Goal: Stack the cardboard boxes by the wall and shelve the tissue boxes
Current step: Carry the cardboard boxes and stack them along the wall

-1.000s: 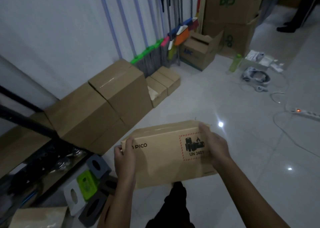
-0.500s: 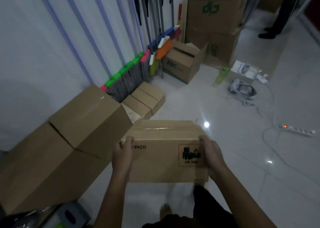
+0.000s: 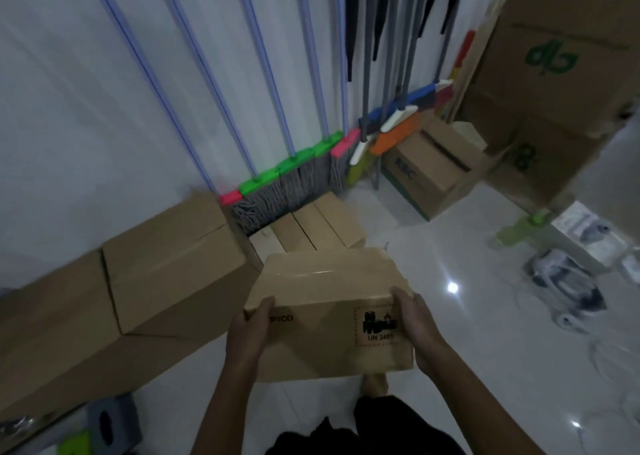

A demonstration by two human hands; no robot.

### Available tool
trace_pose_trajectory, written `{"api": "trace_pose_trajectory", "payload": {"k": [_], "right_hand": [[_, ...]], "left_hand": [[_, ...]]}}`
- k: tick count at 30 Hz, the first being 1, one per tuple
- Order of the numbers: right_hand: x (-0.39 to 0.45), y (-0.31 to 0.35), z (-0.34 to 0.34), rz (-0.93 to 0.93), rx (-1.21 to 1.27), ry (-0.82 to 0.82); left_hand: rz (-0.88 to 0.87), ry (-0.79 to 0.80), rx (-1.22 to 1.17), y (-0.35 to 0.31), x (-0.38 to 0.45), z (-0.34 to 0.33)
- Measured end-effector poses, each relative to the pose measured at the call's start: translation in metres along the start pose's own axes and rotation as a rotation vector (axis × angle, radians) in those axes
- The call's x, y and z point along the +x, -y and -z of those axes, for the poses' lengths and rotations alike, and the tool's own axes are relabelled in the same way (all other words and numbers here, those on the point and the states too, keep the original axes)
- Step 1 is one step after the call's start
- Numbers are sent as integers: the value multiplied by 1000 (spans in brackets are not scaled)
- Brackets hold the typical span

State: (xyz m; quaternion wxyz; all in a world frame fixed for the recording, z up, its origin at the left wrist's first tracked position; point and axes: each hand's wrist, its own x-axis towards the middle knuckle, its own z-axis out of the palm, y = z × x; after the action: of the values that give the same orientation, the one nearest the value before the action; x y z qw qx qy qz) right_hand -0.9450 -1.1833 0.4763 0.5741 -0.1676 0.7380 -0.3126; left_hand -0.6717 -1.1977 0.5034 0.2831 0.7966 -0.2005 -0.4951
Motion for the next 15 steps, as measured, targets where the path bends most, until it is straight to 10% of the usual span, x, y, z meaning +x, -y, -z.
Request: {"api": "trace_pose_trajectory", "payload": {"k": [15], "right_hand": [[136, 117, -52, -110, -380, 84]], "left_hand": [[233, -40, -213, -69, 110, -61]]}}
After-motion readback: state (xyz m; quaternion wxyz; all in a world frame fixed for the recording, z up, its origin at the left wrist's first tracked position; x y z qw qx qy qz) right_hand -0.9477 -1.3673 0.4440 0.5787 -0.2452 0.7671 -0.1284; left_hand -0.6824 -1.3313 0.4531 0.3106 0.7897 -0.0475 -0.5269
